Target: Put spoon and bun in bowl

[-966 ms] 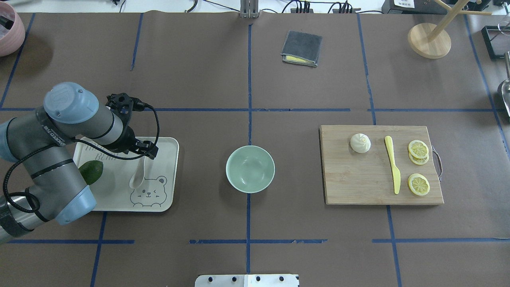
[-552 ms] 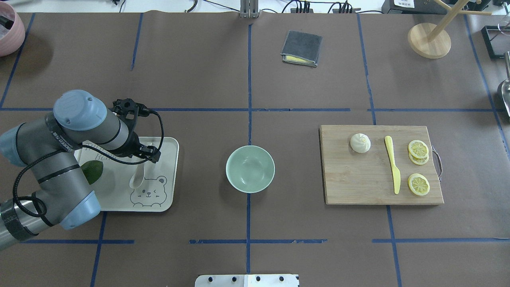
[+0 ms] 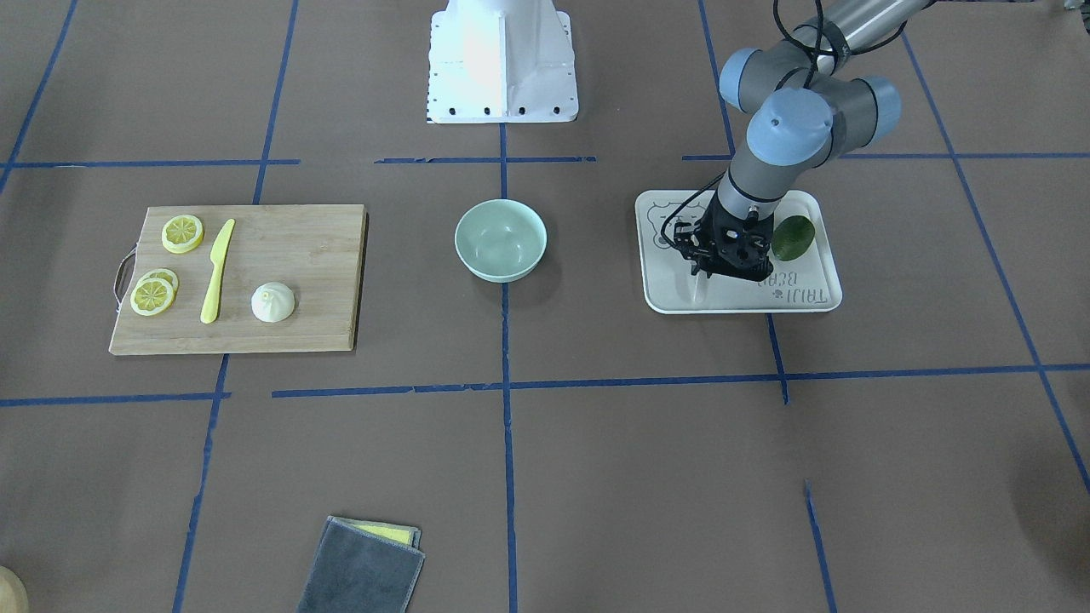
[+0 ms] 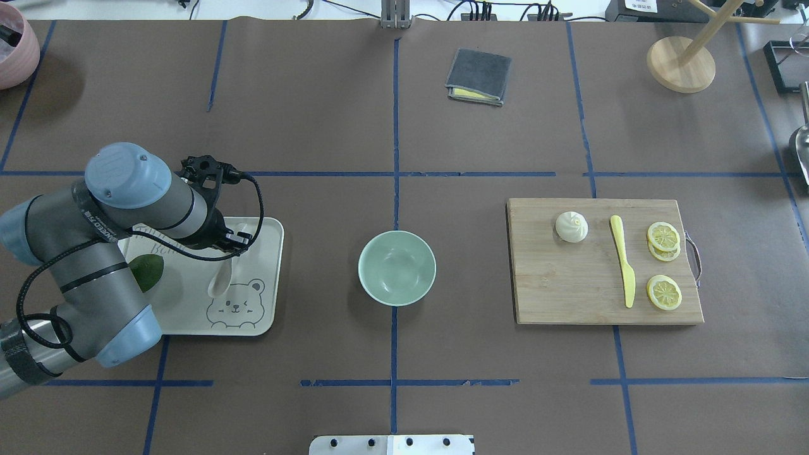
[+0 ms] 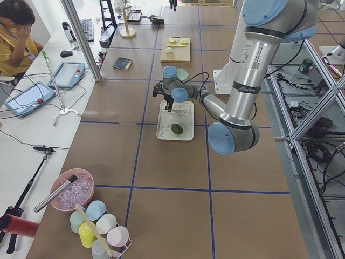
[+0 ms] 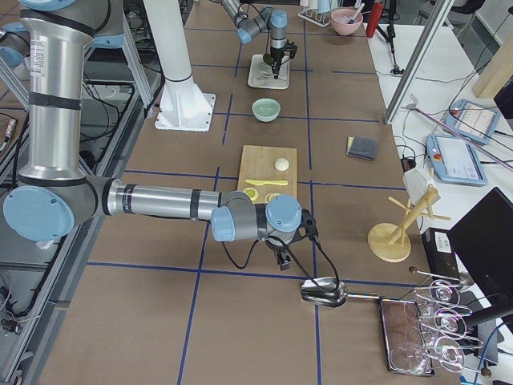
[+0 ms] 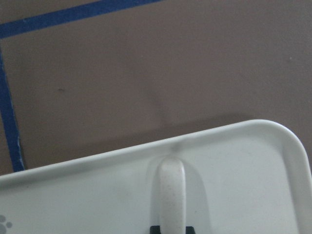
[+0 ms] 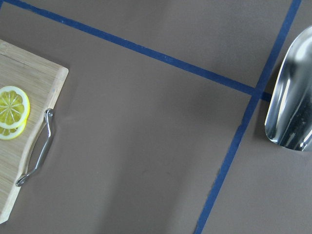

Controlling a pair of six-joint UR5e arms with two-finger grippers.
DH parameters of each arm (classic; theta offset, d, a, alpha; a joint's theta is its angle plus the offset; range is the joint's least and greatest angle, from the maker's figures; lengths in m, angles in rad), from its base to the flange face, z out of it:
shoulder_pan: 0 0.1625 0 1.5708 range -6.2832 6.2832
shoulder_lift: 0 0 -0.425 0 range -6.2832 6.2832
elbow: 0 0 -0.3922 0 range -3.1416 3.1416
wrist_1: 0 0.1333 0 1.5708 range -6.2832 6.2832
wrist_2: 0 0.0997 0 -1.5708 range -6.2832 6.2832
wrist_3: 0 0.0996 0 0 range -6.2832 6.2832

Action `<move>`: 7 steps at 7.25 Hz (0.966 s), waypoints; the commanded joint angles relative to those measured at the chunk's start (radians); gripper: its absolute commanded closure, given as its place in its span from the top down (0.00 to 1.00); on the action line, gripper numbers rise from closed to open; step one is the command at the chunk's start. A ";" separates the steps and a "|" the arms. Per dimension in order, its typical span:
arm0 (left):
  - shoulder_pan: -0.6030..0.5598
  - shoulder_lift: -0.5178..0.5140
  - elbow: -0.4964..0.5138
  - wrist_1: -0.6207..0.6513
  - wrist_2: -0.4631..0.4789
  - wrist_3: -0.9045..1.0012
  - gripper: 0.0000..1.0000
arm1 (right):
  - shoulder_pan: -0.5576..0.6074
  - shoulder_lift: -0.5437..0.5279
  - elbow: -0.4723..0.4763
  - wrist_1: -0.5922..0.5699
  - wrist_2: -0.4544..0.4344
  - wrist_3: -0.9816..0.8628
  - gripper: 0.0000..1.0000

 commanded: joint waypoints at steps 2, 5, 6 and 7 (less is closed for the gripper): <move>0.004 -0.189 0.000 0.000 0.069 -0.186 0.00 | -0.045 0.029 0.060 0.002 0.000 0.072 1.00; 0.109 -0.389 0.079 -0.009 0.220 -0.338 0.00 | -0.062 0.012 0.095 0.062 0.002 0.200 1.00; 0.134 -0.408 0.092 -0.012 0.242 -0.346 0.00 | -0.062 0.012 0.097 0.063 0.002 0.200 1.00; 0.145 -0.414 0.095 -0.012 0.244 -0.362 0.00 | -0.064 0.009 0.097 0.063 0.005 0.200 1.00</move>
